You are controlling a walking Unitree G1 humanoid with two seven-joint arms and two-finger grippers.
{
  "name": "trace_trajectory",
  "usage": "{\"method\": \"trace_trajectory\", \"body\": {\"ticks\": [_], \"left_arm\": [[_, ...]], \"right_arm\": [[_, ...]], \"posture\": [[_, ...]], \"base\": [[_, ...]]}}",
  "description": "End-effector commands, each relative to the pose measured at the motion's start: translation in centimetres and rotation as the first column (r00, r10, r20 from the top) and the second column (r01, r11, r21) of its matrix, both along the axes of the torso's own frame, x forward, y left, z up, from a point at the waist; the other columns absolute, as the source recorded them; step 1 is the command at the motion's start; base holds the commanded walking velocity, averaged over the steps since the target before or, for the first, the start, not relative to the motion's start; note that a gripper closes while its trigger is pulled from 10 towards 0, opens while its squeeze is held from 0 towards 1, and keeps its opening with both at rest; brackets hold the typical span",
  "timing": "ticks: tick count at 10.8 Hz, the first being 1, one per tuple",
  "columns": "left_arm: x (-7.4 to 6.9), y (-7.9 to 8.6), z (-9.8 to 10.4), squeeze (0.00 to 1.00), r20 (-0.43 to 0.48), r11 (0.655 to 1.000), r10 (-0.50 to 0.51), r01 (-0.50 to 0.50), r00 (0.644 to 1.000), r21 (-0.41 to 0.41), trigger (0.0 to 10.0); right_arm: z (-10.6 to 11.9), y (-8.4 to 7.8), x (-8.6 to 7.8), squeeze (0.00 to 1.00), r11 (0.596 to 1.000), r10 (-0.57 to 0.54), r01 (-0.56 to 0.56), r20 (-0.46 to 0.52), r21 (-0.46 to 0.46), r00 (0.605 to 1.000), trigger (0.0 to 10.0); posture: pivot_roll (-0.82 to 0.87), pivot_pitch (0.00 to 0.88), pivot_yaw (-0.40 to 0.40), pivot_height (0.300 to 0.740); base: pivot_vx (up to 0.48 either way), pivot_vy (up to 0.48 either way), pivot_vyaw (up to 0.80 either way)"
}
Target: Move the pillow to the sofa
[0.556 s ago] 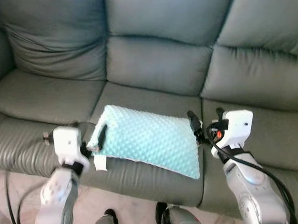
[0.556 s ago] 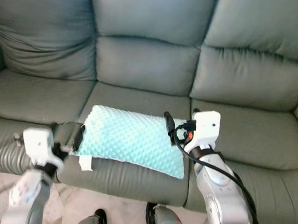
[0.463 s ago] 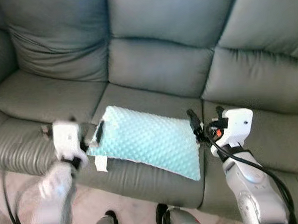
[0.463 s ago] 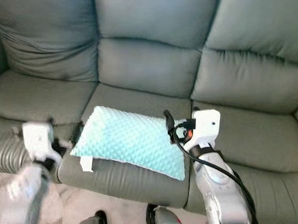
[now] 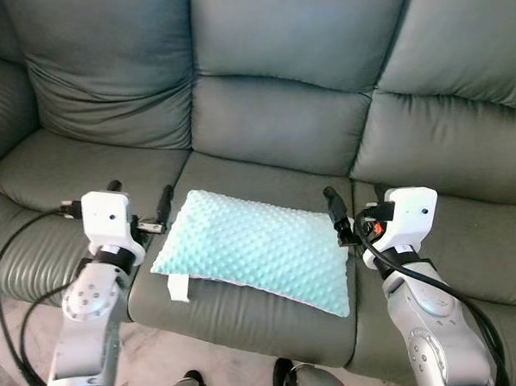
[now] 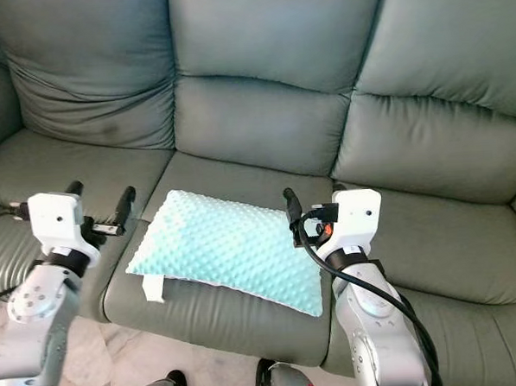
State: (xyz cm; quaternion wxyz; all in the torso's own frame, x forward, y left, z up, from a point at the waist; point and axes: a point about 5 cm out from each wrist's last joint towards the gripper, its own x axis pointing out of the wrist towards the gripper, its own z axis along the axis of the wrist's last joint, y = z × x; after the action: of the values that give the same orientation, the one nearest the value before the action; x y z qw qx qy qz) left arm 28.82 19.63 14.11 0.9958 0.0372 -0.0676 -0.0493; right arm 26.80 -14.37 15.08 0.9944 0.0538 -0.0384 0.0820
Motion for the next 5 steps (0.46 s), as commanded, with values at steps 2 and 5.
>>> {"method": "trace_trajectory", "body": {"ticks": [2, 5], "left_arm": [[-0.46, -0.28, -0.06, 0.00, -0.001, 1.000, 0.018, -0.018, 1.000, -0.018, 10.0], [-0.32, -0.06, -0.49, 0.00, -0.050, 0.995, 0.100, -0.099, 0.994, 0.024, 10.0]], "right_arm": [[-0.03, -0.25, 0.13, 0.00, 1.000, -0.014, 0.014, -0.002, -0.012, 1.000, 10.0], [-0.02, 0.21, 0.53, 0.00, 0.999, 0.013, -0.013, -0.002, -0.034, 1.000, 10.0]], "posture": [[-0.07, 0.158, -0.045, 0.740], [-0.05, 0.154, -0.050, 0.740]], "base": [[0.000, 0.000, 0.00], [0.000, 0.000, 0.00]]}}
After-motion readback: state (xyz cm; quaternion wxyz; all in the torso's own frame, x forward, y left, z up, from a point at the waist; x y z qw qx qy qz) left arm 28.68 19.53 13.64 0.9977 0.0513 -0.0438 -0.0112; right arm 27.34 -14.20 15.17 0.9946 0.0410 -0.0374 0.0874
